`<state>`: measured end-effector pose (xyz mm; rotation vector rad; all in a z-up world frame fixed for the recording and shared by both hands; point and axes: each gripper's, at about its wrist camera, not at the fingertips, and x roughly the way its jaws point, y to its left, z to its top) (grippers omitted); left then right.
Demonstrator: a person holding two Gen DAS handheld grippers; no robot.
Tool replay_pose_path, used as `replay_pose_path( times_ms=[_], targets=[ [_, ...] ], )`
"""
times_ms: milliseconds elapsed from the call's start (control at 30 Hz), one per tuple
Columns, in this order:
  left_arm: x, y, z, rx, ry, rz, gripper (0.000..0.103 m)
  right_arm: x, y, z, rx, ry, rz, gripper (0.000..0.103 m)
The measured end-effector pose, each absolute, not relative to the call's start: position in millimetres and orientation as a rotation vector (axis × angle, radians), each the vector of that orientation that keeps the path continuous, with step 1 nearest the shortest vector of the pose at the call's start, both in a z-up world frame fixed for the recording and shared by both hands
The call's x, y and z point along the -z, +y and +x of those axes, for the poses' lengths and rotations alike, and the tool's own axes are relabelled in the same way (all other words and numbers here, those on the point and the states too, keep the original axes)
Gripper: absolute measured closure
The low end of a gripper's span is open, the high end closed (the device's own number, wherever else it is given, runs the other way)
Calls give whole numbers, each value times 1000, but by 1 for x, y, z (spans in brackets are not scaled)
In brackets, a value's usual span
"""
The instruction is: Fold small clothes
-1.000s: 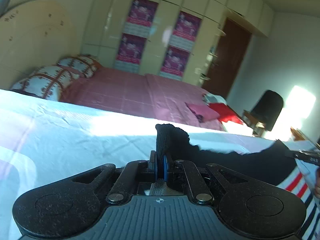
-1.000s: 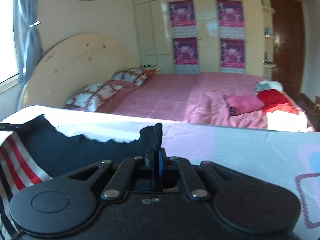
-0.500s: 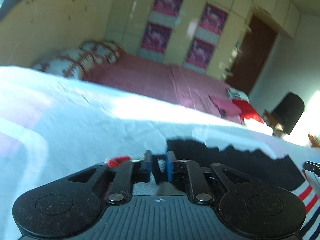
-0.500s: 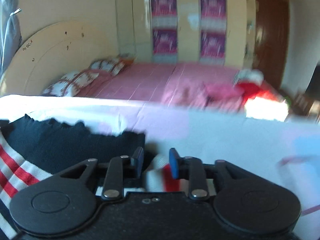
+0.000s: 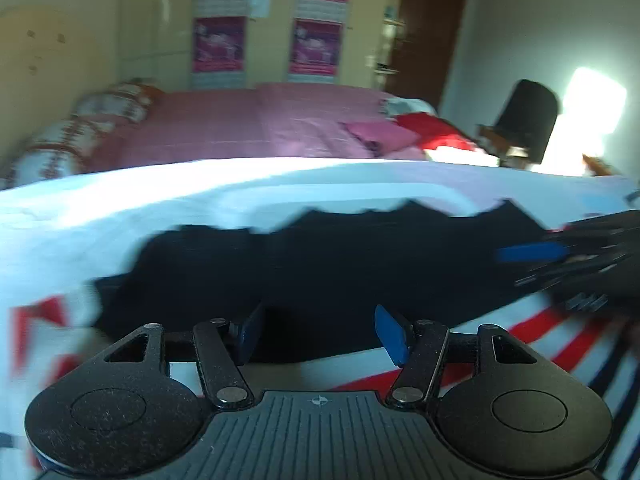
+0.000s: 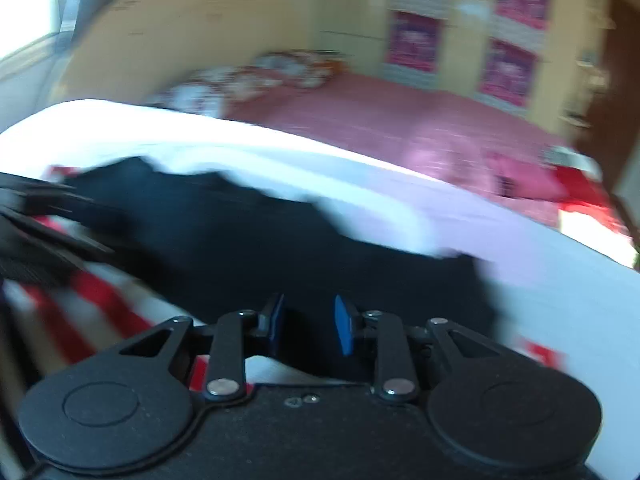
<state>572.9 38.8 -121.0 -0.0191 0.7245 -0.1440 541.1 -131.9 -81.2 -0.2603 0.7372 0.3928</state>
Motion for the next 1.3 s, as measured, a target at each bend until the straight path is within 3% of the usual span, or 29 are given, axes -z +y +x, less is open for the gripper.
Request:
replay_pose_path(
  times_ms=[67,100,233,267,300,367,567,767,900,1100,1300],
  targets=[
    [123,75,558,112,712,-27,46,80,-174,541,-339,736,-216,81],
    [123,93,548,126,696,-52,59,77,-191,540,-334,736,-183,81],
    [107,101,541,73,686,-96,60,64,-200,532,-302,744,-150,77],
    [99,95,537,62,667,-112,52,57,-193,523,-314,712,-160,73],
    [91,86,529,79,637,-124,35,51,-185,511,-348,676,-166,72],
    [82,57,511,140,590,-108,27,47,-162,489,-438,667,-176,74],
    [110,-16,493,184,701,73,27,76,-95,453,-533,699,-329,73],
    [114,51,460,80,691,-6,26,75,-153,450,-358,722,-292,63],
    [108,80,438,34,694,-41,26,72,-186,439,-302,751,-216,68],
    [86,30,423,136,622,-49,26,57,-127,398,-448,681,-143,68],
    [112,8,412,97,684,24,26,78,-94,375,-409,715,-275,68]
  ],
)
